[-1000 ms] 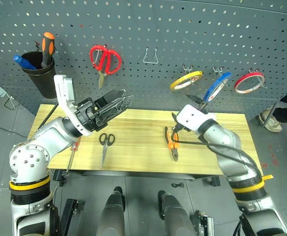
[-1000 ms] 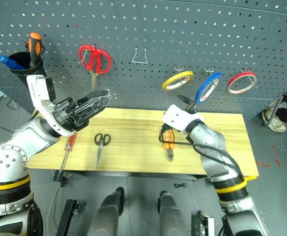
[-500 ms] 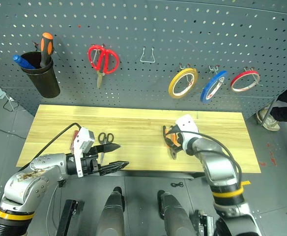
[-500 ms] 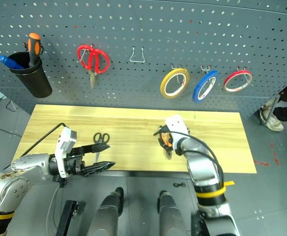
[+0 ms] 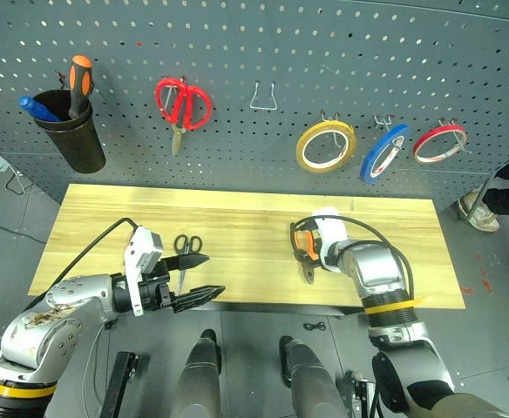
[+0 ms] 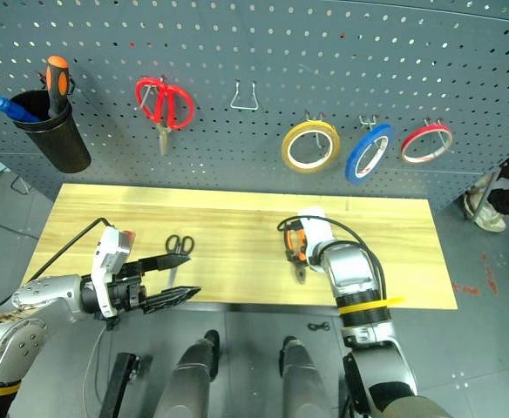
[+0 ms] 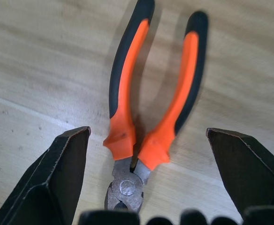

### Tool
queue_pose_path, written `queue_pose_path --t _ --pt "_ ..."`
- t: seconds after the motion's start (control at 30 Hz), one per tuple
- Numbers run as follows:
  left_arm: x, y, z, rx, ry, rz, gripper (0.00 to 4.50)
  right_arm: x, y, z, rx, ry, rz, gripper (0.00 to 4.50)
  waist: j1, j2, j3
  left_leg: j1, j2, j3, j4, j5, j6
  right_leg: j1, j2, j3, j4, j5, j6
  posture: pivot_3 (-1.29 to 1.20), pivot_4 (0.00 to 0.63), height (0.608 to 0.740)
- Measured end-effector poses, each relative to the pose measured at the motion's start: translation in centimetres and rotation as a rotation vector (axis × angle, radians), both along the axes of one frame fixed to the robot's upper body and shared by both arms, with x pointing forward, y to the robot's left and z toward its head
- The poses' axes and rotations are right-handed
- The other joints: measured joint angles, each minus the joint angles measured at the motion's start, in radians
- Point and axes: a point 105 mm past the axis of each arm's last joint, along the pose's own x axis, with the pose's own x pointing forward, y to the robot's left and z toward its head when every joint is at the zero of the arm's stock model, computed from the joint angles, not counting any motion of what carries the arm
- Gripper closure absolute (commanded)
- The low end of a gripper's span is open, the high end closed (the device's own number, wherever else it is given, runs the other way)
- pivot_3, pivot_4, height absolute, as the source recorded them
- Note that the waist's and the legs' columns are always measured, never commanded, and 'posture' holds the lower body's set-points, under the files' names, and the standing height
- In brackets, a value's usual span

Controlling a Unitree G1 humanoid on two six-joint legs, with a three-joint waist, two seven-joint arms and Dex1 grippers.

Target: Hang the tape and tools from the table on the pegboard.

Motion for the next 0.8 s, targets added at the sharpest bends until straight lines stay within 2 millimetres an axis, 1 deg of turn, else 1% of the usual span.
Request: queue_pose_path --t 0.1,0.2,0.23,0.37,0.4,0.63,0.73,0.8 --pt "-0.1 0.0 -0.1 -0.004 0.004 0.005 0.00 0.4 0.3 -0.7 -0.015 0.016 0.010 0.08 0.000 0.000 0.000 0.000 0.000 0.000 0.000 0.000 0.000 0.000 0.000 0.000 0.000 0.000 0.001 0.21 0.330 0.740" --pt "-0.1 -0.1 0.2 -0.003 -0.006 0.005 0.00 1.2 0.5 -0.7 -0.019 0.012 0.015 0.08 0.001 0.000 0.000 0.000 0.000 0.000 0.000 0.000 0.000 0.000 0.000 0.000 0.000 0.000 0.001 0.21 0.336 0.740" --pt "-0.1 -0.1 0.3 -0.004 -0.007 0.006 0.00 1.4 0.6 -0.6 -0.019 0.008 0.018 0.32 0.001 0.000 0.000 0.000 0.000 0.000 0.000 0.000 0.000 0.000 0.000 0.000 0.000 0.000 0.001 0.21 0.338 0.740" --pt "-0.1 0.0 0.3 -0.005 0.001 0.008 0.00 2.1 0.8 -0.5 -0.015 0.003 0.026 1.63 0.001 0.000 0.000 0.000 0.000 0.000 0.000 0.000 0.000 0.000 0.000 0.000 0.000 -0.001 0.001 0.21 0.338 0.740" --pt "-0.1 0.0 0.3 -0.005 0.000 0.009 0.00 2.1 0.9 -0.6 -0.013 0.000 0.029 1.83 0.001 0.000 0.000 0.000 0.000 0.000 0.000 0.000 0.000 0.000 0.000 0.000 0.000 -0.001 0.001 0.22 0.338 0.740" --pt "0.0 0.1 0.6 -0.008 -0.013 0.013 0.00 2.2 1.0 -0.7 -0.013 -0.008 0.040 1.85 0.000 0.000 0.000 0.000 0.000 0.000 0.000 0.000 0.000 0.000 0.000 0.000 0.000 -0.003 0.005 0.22 0.338 0.740" --pt "0.1 0.0 0.7 -0.018 -0.015 0.015 0.00 2.2 1.1 -0.6 -0.011 -0.010 0.049 1.85 0.000 0.000 0.000 0.000 0.000 0.000 0.000 0.000 0.000 0.000 0.000 0.000 0.000 -0.003 0.005 0.23 0.326 0.740" --pt "0.1 0.0 1.1 -0.054 -0.016 0.021 0.00 1.9 1.4 -0.3 -0.012 -0.024 0.100 1.85 0.001 0.001 0.000 0.000 0.000 0.000 0.000 0.000 0.000 0.000 0.000 0.000 0.000 -0.003 0.005 0.23 0.314 0.740"
